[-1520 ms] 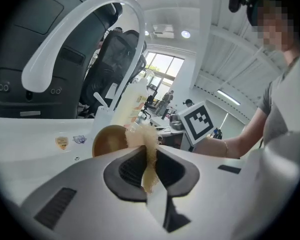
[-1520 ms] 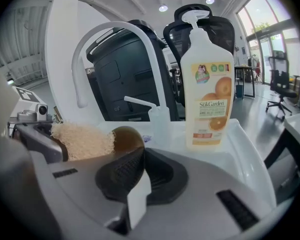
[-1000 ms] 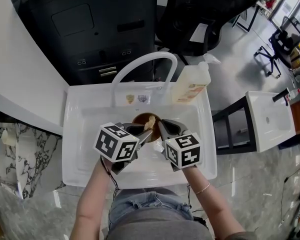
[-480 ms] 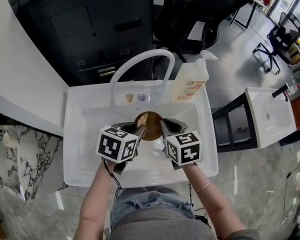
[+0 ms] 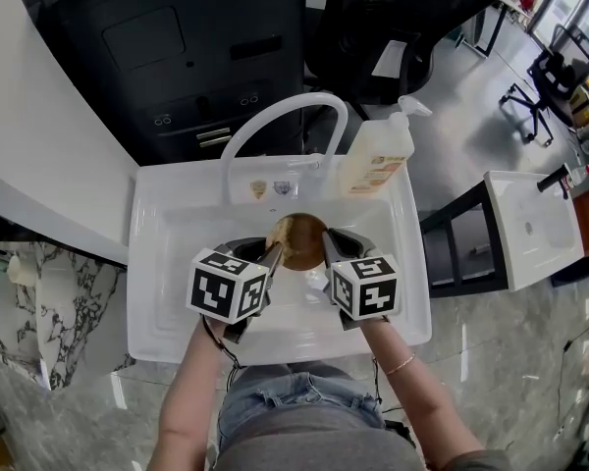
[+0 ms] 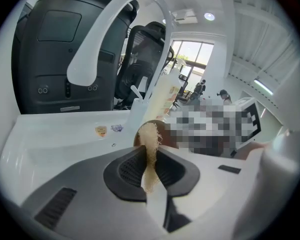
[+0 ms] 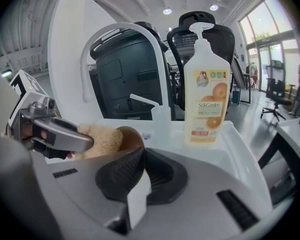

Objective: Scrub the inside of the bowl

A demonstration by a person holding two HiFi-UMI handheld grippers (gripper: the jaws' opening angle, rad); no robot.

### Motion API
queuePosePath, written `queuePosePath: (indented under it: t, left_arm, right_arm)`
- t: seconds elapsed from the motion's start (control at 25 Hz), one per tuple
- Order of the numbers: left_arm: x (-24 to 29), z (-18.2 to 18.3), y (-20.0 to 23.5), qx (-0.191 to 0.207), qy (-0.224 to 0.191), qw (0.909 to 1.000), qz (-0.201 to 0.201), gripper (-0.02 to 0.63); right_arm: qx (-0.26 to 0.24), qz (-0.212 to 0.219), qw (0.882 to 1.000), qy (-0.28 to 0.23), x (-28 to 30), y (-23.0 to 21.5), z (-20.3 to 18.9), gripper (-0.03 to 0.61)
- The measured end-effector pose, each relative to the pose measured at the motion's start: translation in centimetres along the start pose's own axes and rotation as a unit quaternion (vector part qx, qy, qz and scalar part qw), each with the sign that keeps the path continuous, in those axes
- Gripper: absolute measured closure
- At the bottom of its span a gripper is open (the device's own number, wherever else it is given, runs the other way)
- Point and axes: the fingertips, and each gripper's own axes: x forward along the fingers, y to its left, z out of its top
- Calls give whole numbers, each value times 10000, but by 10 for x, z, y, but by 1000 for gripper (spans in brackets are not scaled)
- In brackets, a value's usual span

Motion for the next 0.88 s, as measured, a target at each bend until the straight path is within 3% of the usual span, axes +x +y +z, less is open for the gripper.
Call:
queuePosePath:
  t: [0.64,0.88]
  left_arm:
    - [-25,-2,11,-53,-242,9995,197,568]
    - [-19,8,-11,-320,-507,9978,-270,568]
  right_arm:
    - [470,-277,9985,17,3,-19,-9,560]
    - [606,-400,9973,-67,3,-23,-7,560]
